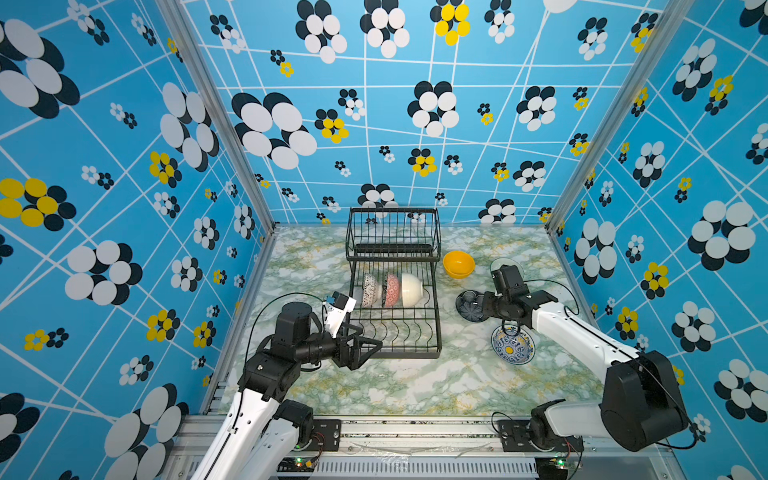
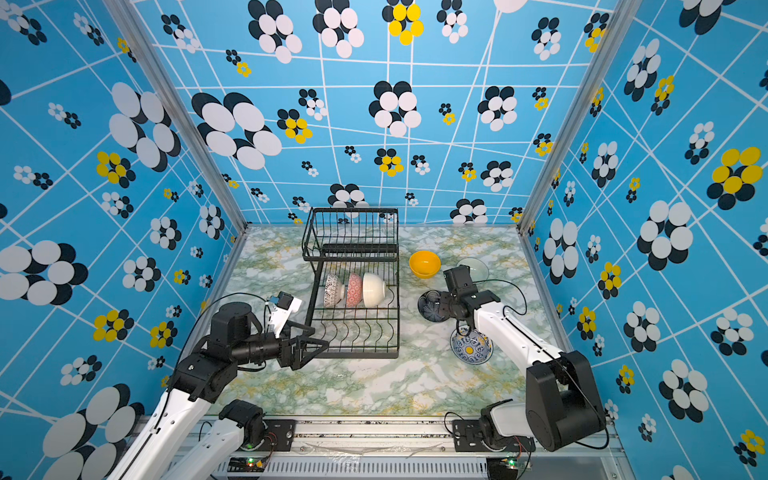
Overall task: Load bowls into a dish rack
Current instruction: Pick up the bowl from the center of the table.
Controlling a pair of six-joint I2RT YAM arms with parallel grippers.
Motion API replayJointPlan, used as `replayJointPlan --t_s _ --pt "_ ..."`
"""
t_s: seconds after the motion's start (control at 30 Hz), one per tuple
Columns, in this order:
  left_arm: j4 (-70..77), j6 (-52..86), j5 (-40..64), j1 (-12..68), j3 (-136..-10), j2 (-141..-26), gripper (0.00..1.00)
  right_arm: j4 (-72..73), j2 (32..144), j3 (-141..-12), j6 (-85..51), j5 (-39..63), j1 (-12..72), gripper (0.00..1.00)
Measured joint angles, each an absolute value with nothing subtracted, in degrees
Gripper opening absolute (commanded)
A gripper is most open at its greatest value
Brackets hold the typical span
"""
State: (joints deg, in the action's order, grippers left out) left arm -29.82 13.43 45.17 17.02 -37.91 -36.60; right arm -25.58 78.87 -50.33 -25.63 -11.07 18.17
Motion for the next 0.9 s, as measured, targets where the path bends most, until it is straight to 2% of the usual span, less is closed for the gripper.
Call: replayJointPlan --t_s 0.4,0.73,0.83,0.9 --pt "-29.8 13.5 42.7 17.0 -37.9 -37.1 0.99 -26.1 84.4 -51.2 -25.0 -10.6 17.8 0.3" --pt "-29.8 13.6 42.1 17.0 -37.9 -39.3 0.99 -25.3 89.1 -53.7 -23.8 -10.1 16.8 0.11" --pt "-29.8 13.7 41.9 17.0 -37.9 -39.3 0.99 -24.9 89.2 -55.0 -23.6 -9.3 16.8 0.0" --pt "-29.8 13.7 41.9 17.0 -37.9 -39.3 0.99 -24.3 88.9 -56.1 -23.2 -8.9 17.0 0.0"
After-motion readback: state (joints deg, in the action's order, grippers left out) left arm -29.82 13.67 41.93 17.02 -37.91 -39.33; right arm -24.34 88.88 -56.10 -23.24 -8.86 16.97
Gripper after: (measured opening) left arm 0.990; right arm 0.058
